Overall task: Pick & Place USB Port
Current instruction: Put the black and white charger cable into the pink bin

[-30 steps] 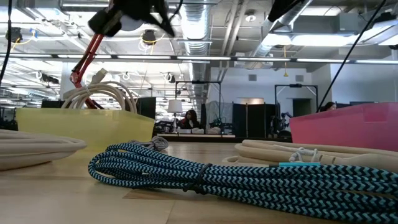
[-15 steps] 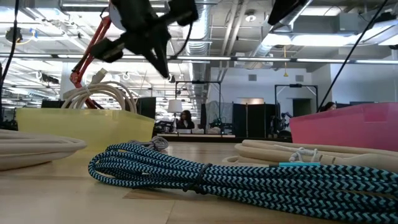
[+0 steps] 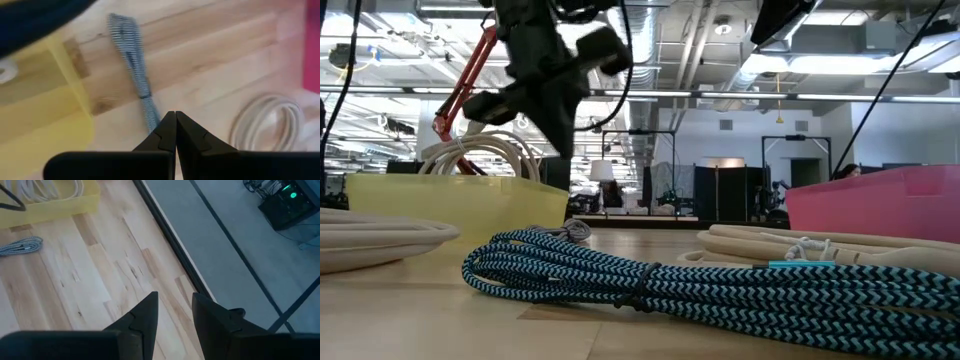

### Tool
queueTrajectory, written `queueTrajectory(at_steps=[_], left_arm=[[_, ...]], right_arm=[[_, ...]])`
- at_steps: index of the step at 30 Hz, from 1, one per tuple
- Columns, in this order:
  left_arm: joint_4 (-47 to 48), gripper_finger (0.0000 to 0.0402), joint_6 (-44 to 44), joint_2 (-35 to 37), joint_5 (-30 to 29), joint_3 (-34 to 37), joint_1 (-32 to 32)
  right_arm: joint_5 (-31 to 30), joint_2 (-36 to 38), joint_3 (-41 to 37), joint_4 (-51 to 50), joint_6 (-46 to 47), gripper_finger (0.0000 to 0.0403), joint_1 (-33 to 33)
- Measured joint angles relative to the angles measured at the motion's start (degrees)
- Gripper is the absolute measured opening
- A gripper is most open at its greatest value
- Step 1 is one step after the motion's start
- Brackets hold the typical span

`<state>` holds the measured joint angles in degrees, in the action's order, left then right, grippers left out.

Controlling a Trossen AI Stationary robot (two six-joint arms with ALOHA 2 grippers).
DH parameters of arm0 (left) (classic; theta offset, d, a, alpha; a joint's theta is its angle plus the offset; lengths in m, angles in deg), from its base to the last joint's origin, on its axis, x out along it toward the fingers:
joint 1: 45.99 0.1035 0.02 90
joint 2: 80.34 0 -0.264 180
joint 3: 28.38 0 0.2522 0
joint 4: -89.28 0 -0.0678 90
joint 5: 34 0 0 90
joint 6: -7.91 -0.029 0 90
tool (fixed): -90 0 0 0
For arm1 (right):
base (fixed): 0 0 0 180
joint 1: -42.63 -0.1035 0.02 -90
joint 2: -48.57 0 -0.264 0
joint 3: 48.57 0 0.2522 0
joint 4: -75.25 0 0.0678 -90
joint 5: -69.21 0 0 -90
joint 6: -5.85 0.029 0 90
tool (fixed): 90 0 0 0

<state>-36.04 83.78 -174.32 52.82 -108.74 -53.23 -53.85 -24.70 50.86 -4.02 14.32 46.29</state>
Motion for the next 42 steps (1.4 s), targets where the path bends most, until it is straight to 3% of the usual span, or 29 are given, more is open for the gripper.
queueTrajectory(at_steps=[6, 16, 22, 30, 42], left_arm=[[-0.7, 0.0015, 3.7, -0.3, -0.2, 2.3, 0.8], [-1.3, 0.0104, 3.9, -0.3, 0.2, 2.8, 0.8], [-4.0, 0.0137, 4.4, -0.3, -3.5, 5.7, 0.9], [-11.5, 0.013, 7.1, -0.3, -3.6, 9.5, 0.9], [-12.4, 0.01, 7.5, -0.3, -3.6, 10.2, 1.3]], right_arm=[[0.0, 0.0, 0.0, 0.0, 0.0, 0.0111, 0.0], [0.0, 0.0, 0.0, 0.0, 0.0, 0.0111, 0.0], [0.0, 0.0, 0.0, 0.0, 0.0, 0.0111, 0.0], [0.0, 0.0, 0.0, 0.0, 0.0, 0.0111, 0.9], [0.0, 0.0, 0.0, 0.0, -1.6, 0.0111, 3.0]])
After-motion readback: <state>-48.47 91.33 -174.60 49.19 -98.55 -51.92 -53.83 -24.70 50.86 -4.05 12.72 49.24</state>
